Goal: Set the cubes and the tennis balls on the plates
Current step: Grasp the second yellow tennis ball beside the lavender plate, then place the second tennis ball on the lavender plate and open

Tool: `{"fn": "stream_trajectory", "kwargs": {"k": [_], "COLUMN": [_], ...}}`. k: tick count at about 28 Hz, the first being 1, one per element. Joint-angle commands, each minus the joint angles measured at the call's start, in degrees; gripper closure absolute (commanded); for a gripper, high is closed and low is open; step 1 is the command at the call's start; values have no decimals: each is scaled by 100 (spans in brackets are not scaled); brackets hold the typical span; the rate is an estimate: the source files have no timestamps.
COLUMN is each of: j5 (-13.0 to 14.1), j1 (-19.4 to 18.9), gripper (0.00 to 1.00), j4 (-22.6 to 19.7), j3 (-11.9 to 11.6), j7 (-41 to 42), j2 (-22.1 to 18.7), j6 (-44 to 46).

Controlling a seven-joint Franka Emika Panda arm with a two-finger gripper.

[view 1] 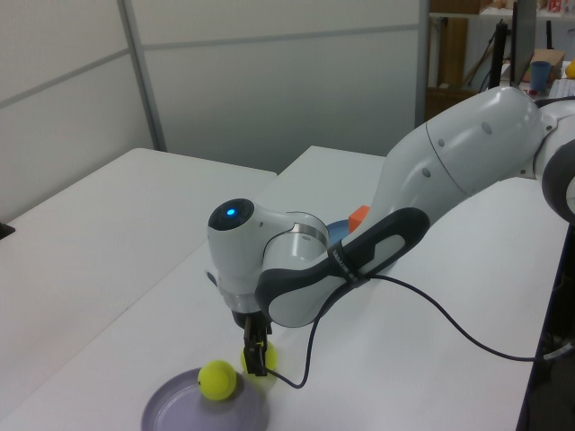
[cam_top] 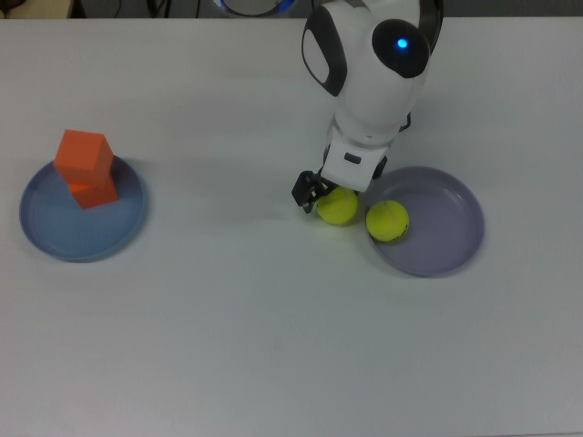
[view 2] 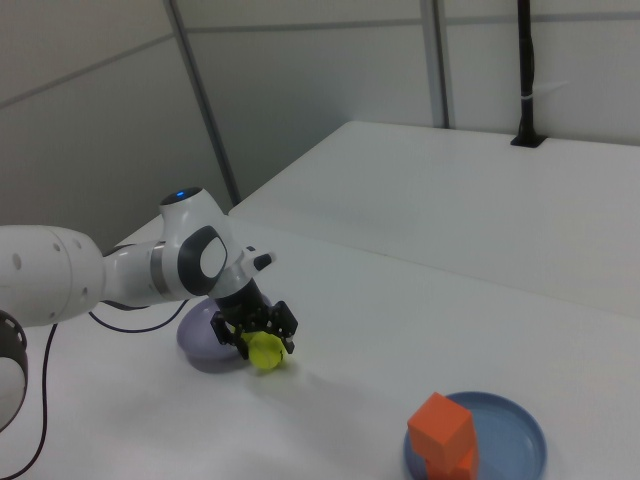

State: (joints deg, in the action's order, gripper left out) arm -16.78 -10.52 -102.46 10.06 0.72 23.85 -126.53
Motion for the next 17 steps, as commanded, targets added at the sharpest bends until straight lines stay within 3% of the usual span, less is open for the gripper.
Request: {"fn": "stream_trajectory", "kwargs": {"k": [1,2,5,9,12,17], "j5": [-1,26,44,52,140,597], "j1": [67,85,129,147,164,103], "gripper": [43,55,70,76,76,76], "j4": [270,296,297,279,226,279], "j3": [-21,-21,-21,-21,-13,40], "j7": [393,437,499,569,701,885], "j2": [322,348,349,200,-152,-424], "j6": [-144,-170,-275,-223,-127,173]}}
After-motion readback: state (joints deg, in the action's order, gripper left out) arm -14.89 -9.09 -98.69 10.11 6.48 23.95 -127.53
